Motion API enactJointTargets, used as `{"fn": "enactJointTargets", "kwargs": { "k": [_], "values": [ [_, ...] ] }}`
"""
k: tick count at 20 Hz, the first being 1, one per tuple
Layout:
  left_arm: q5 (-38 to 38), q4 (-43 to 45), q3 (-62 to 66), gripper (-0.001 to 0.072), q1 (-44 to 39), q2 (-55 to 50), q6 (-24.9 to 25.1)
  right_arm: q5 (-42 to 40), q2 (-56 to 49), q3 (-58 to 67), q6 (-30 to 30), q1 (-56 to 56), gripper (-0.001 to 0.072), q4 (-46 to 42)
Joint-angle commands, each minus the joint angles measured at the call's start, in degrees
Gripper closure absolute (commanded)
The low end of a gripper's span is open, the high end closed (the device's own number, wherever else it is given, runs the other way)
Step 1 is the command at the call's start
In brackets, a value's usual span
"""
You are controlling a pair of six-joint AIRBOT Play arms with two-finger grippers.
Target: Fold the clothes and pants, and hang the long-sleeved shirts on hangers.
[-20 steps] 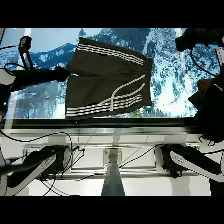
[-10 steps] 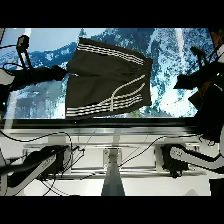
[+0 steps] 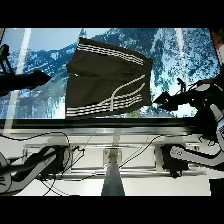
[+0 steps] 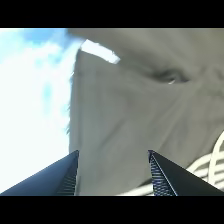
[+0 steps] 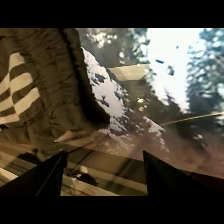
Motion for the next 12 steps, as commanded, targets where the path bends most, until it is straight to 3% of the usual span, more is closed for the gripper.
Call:
{"fn": "enactJointTargets", "kwargs": {
  "k": [1,5,10,12],
  "values": [
    [-8.85,2.32,0.0,0.0203,6.67,-3.1,-0.15,-2.27,-3.21,-2.14,0.7,-0.07,0.018,6.34],
    [-10.82,2.43,-0.02,0.0202,7.82,-6.88,0.5,-1.25,-4.37,-2.14,-0.85,-0.07,0.0192,12.31],
    [-13.44,2.43,-0.22,0.0202,7.69,-9.99,6.19,-2.1,-4.39,-2.14,-0.85,-0.07,0.0223,12.76],
    [-14.78,2.4,-0.81,0.0203,7.69,-12.37,6.29,-3.1,-4.52,-2.14,-0.83,-0.07,0.0223,12.74]
  ]
}}
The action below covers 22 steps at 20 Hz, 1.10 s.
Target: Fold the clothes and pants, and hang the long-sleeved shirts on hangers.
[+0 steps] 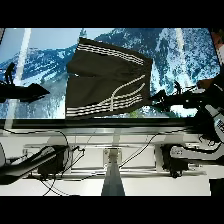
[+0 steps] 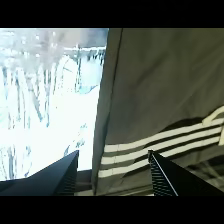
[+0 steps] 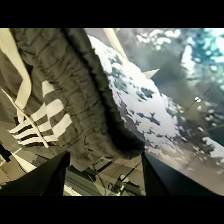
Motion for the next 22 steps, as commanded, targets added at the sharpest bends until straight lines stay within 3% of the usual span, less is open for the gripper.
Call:
{"fn": "enactJointTargets", "kwargs": {
  "k": [1,6,8,12,14,16,22],
  "values": [
    [-3.8,-0.04,-0.92,0.0202,0.15,-4.07,1.75,-0.9,-0.7,-0.04,-0.07,0.0,0.0234,0.76],
    [-6.73,-0.04,-2.36,0.0202,0.2,-7.74,3.06,-1.18,-2.91,-0.04,-3.93,0.0,0.0283,1.42],
    [-6.51,-0.04,-2.54,0.0203,0.17,-7.89,3.26,-1.97,-2.91,-0.04,-4.59,0.0,0.0379,1.44],
    [-5.46,0.02,-6.08,0.0203,0.2,-7.85,4.15,-3.1,-2.91,-0.02,-6.62,0.0,0.0398,1.53],
    [-4.7,0.04,-8.0,0.0203,0.17,-7.85,5.51,-2.99,-2.89,-0.02,-9.57,0.0,0.0581,2.03],
    [-3.41,0.2,-9.79,0.0203,0.17,-7.85,5.79,-2.71,-2.86,-0.04,-12.46,0.0,0.067,2.73],
    [-0.04,0.15,-16.26,0.0206,0.13,-7.85,11.02,-1.97,-2.86,-0.04,-19.06,0.0,0.0686,4.72]
  ]
}}
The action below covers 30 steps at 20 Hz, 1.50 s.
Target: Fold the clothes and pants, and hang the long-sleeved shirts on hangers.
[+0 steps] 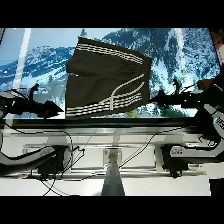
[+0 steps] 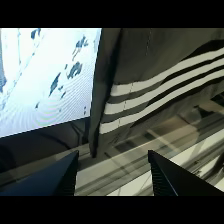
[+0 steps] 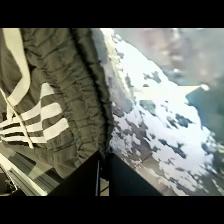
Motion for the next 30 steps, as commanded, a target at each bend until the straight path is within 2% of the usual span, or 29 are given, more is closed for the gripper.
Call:
{"fn": "enactJointTargets", "kwargs": {
  "k": [1,4,7,8,11,12,17,21,23,25,28,30],
  "values": [
    [3.56,0.02,-4.15,0.0211,-0.07,-0.02,3.65,0.24,0.0,-0.02,-3.93,0.0,0.0686,0.72],
    [7.28,-0.15,-6.19,0.0211,-1.31,-0.02,6.1,0.2,0.0,-0.02,-3.93,0.0,0.0686,0.72],
    [10.64,-0.61,-6.19,0.0213,-6.01,-0.04,6.69,0.2,0.0,-0.02,-3.93,0.0,0.0686,0.68],
    [10.84,-0.59,-6.19,0.0244,-7.98,-0.04,6.71,0.2,0.0,-0.02,-3.91,0.0,0.0686,0.68],
    [10.8,-0.61,-6.19,0.0609,-13.2,-0.02,8.04,0.28,0.0,-0.02,-3.91,0.0,0.0687,0.68],
    [10.75,-0.63,-6.12,0.0696,-14.64,-0.02,8.04,0.5,0.02,0.0,-3.96,0.0,0.0687,0.68],
    [6.29,-5.6,-1.03,0.0694,-16.7,1.27,11.67,3.06,4.94,1.68,-7.19,0.0,0.0688,0.61],
    [1.4,-6.54,10.25,0.0694,-16.04,5.46,11.67,3.52,17.25,4.81,-7.1,0.0,0.0688,1.2],
    [0.9,-8.37,15.78,0.0695,-14.71,8.57,11.65,5.46,24.63,6.78,-7.1,0.0,0.0688,6.08],
    [1.42,-14.08,20.98,0.0695,-11.93,12.61,11.65,7.93,31.28,9.84,-7.1,0.0,0.0687,12.48],
    [1.73,-28.26,27.69,0.0695,-6.54,19.85,11.67,9.35,39.36,16.83,-6.6,0.24,0.0687,21.05],
    [2.23,-34.42,31.54,0.0695,-3.28,25.73,12.79,8.57,43.39,23.67,-6.49,2.6,0.0687,22.18]
  ]
}}
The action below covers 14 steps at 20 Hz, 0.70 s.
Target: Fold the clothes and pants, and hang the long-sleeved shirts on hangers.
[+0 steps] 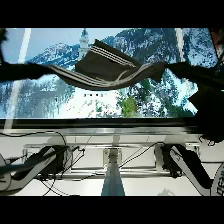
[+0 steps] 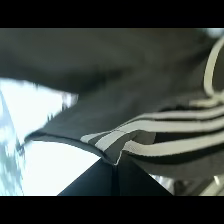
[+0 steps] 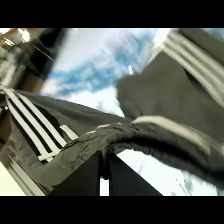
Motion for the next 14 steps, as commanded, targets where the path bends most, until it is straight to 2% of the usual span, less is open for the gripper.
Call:
{"fn": "enactJointTargets", "kwargs": {
  "k": [1,2,4,7,9,10,12,14],
  "values": [
    [2.1,-12.81,7.39,0.0695,5.53,10.32,1.68,-0.79,8.22,10.99,0.37,3.65,0.0687,5.84],
    [4.83,-12.9,8.41,0.0695,6.64,13.88,2.47,-2.14,9.42,14.32,0.39,5.75,0.0688,5.92],
    [15.15,-12.22,8.68,0.0695,8.81,22.08,4.85,-5.9,10.88,20.83,1.01,10.21,0.0687,5.92],
    [34.8,-5.49,8.68,0.0695,11.13,33.16,6.23,-8.17,11.21,28.46,2.99,15.45,0.0687,5.88],
    [44.46,-0.07,8.68,0.0696,11.39,37.66,6.23,-9.84,11.1,29.75,5.35,17.4,0.0687,5.68],
    [46.64,1.27,8.68,0.0697,11.41,38.47,6.23,-10.78,11.06,29.73,7.34,17.94,0.0687,4.74],
    [45.22,0.55,8.61,0.0697,11.39,36.81,5.9,-12.63,10.03,29.33,14.03,18.25,0.0688,-1.44],
    [36.22,-4.55,8.59,0.0698,11.37,29.75,4.48,-13.38,7.85,27.58,21.33,18.25,0.0687,-9.57]
  ]
}}
